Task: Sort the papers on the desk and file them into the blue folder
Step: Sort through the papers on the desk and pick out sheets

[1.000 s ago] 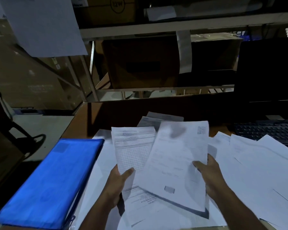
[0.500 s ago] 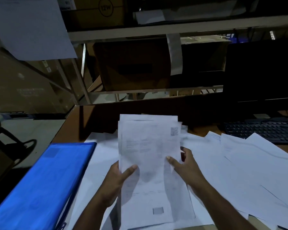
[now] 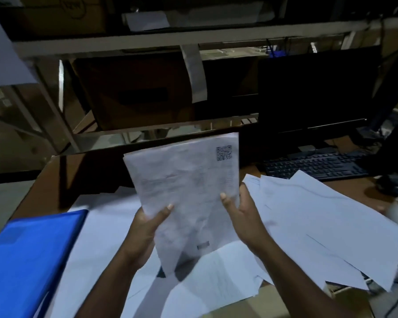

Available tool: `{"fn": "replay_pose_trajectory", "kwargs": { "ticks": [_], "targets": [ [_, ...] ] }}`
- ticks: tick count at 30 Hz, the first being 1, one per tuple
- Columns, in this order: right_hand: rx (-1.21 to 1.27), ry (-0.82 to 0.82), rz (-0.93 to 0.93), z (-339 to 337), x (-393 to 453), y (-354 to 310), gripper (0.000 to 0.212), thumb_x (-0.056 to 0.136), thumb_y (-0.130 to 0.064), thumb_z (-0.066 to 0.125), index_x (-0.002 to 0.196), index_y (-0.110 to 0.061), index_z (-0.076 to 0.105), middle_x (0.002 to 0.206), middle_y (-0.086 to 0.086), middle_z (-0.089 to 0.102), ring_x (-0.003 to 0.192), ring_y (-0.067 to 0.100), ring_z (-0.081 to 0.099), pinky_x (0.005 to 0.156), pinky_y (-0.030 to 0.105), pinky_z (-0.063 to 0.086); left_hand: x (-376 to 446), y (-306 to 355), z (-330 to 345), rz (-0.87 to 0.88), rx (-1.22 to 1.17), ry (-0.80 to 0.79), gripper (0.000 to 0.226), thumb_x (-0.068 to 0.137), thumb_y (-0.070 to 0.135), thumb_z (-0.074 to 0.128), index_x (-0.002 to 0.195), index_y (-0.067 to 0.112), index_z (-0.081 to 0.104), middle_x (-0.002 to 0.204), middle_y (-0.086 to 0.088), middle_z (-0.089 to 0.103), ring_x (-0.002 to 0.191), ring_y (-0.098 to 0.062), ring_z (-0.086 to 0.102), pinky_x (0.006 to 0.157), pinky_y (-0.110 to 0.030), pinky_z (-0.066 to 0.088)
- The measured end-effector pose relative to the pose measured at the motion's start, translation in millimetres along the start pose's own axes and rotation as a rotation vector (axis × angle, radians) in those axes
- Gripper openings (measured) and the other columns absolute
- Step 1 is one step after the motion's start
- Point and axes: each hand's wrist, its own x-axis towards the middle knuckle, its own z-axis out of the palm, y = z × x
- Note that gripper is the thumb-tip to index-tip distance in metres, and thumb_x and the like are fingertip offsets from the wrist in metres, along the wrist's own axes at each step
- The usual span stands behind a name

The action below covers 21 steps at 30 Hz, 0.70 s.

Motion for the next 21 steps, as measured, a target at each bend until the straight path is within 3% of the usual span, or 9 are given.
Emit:
{"fn": "replay_pose_trajectory", "kwargs": {
  "ticks": [5, 8, 11, 13, 14, 16, 18, 21],
  "targets": [
    [-0.069, -0.006, 0.015, -31.4, 2.0, 21.6, 0.034, 0.096, -0.053, 0.050, 0.122, -0.030, 0.054, 0.117, -0.017, 0.065, 0.105, -0.003, 0.063, 0.088, 0.023, 0.055, 7.8, -20.9, 12.0, -0.053, 0.124, 0.012, 0.033, 0.100, 0.023, 0.063, 0.132, 0.024, 0.065, 0.126, 0.003, 0.076, 0.114, -0.022, 0.073, 0.099, -0.047, 0.055],
    [-0.492, 0.213, -0.035, -63.4, 16.1, 54.4, 0.034, 0.096, -0.042, 0.061, 0.124, -0.023, 0.055, 0.127, -0.007, 0.059, 0.120, 0.010, 0.052, 0.100, 0.030, 0.046, 23.7, -32.7, 3.1, -0.093, 0.083, 0.123, 0.044, 0.100, 0.025, 0.066, 0.143, 0.021, 0.059, 0.133, 0.001, 0.073, 0.123, -0.027, 0.068, 0.110, -0.051, 0.048],
    [-0.958, 0.292, 0.098, -96.9, 23.6, 91.8, 0.065, 0.084, -0.039, 0.076, 0.137, -0.012, 0.049, 0.150, 0.014, 0.043, 0.144, 0.033, 0.030, 0.116, 0.043, 0.030, 31.7, -49.7, -4.9, -0.163, 0.130, 0.200, 0.042, 0.100, 0.025, 0.067, 0.141, 0.018, 0.061, 0.129, -0.003, 0.074, 0.119, -0.030, 0.069, 0.108, -0.051, 0.050],
    [-1.082, 0.228, 0.272, -111.7, 22.7, 108.3, 0.085, 0.083, -0.051, 0.072, 0.149, -0.011, 0.036, 0.161, 0.019, 0.026, 0.152, 0.034, 0.015, 0.122, 0.048, 0.016, 29.9, -62.4, -5.9, -0.249, 0.165, 0.215, 0.038, 0.100, 0.027, 0.068, 0.135, 0.014, 0.064, 0.122, -0.009, 0.077, 0.112, -0.034, 0.071, 0.101, -0.050, 0.055],
    [-1.087, 0.212, 0.318, -115.7, 21.7, 114.7, 0.090, 0.084, -0.057, 0.068, 0.151, -0.010, 0.032, 0.161, 0.018, 0.026, 0.152, 0.032, 0.016, 0.123, 0.048, 0.014, 27.7, -67.7, -4.8, -0.282, 0.183, 0.215, 0.036, 0.100, 0.028, 0.068, 0.133, 0.013, 0.065, 0.120, -0.011, 0.077, 0.111, -0.036, 0.071, 0.097, -0.049, 0.057],
    [-1.078, 0.239, 0.281, -117.2, 19.2, 121.4, 0.091, 0.084, -0.062, 0.066, 0.150, -0.008, 0.034, 0.155, 0.015, 0.040, 0.146, 0.030, 0.031, 0.121, 0.046, 0.020, 22.6, -75.0, -0.9, -0.312, 0.212, 0.210, 0.032, 0.100, 0.028, 0.067, 0.129, 0.013, 0.067, 0.118, -0.011, 0.077, 0.110, -0.035, 0.071, 0.090, -0.045, 0.058],
    [-1.082, 0.298, 0.173, -115.4, 19.4, 122.3, 0.081, 0.083, -0.055, 0.072, 0.143, -0.008, 0.046, 0.137, 0.012, 0.058, 0.130, 0.029, 0.051, 0.111, 0.042, 0.037, 18.4, -78.6, 5.2, -0.329, 0.223, 0.203, 0.029, 0.101, 0.026, 0.067, 0.128, 0.015, 0.068, 0.118, -0.009, 0.077, 0.111, -0.033, 0.071, 0.090, -0.044, 0.057],
    [-1.216, 0.289, 0.072, -111.4, 18.5, 120.0, 0.044, 0.082, -0.041, 0.079, 0.112, -0.012, 0.066, 0.099, 0.007, 0.072, 0.091, 0.025, 0.067, 0.076, 0.036, 0.054, 14.9, -83.0, 11.6, -0.348, 0.236, 0.202, 0.036, 0.101, 0.026, 0.068, 0.135, 0.017, 0.064, 0.122, -0.006, 0.076, 0.115, -0.032, 0.070, 0.104, -0.053, 0.054]
  ]
}}
